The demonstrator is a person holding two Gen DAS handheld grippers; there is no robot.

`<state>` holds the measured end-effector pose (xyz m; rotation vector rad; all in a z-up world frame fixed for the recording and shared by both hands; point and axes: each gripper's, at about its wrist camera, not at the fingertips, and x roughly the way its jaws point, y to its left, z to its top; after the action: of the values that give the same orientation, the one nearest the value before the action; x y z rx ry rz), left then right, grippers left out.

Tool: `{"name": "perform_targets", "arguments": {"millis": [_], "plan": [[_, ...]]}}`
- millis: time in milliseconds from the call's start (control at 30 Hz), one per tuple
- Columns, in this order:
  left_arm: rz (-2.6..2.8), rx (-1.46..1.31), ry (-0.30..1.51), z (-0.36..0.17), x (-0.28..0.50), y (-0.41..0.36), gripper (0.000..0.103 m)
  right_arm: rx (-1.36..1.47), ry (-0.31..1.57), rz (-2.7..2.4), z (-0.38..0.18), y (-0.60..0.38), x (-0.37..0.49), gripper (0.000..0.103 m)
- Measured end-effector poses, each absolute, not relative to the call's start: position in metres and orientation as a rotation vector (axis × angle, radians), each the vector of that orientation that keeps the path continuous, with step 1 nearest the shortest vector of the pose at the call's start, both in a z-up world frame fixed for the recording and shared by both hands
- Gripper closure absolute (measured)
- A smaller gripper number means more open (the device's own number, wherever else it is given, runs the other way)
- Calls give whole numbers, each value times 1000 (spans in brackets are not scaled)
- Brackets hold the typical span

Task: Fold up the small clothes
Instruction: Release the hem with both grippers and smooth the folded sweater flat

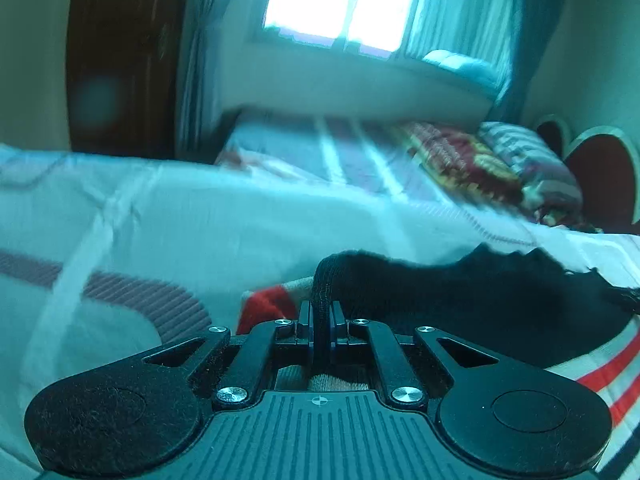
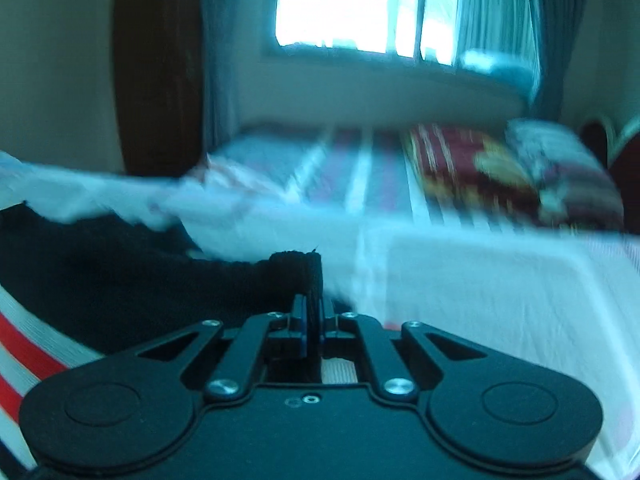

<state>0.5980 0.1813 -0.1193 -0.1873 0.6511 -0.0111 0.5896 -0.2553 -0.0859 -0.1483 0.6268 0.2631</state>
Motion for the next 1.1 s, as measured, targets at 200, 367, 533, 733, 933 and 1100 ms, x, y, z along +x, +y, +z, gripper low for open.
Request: {"name": "perform_targets", "arguments": {"millis": [200, 367, 533, 733, 933, 1100], "plan": [[11, -118, 653, -99, 593, 173, 66, -218, 586, 254, -73, -247, 576, 73], [-96, -54, 539, -68, 560, 119, 52, -217, 544, 482, -59, -212, 539, 74], [-327, 110, 642, -95, 570, 40, 52, -381, 556, 642, -82, -149, 531, 79], [-88, 129, 620, -110, 576, 92, 52, -359, 590, 380, -88, -205, 562, 78], [-34, -13, 588, -110, 568, 144, 52, -279, 618, 328, -76, -248, 568, 74], [-82, -2, 480, -86, 521, 118, 41, -253, 545, 421, -62, -229, 514, 70]]}}
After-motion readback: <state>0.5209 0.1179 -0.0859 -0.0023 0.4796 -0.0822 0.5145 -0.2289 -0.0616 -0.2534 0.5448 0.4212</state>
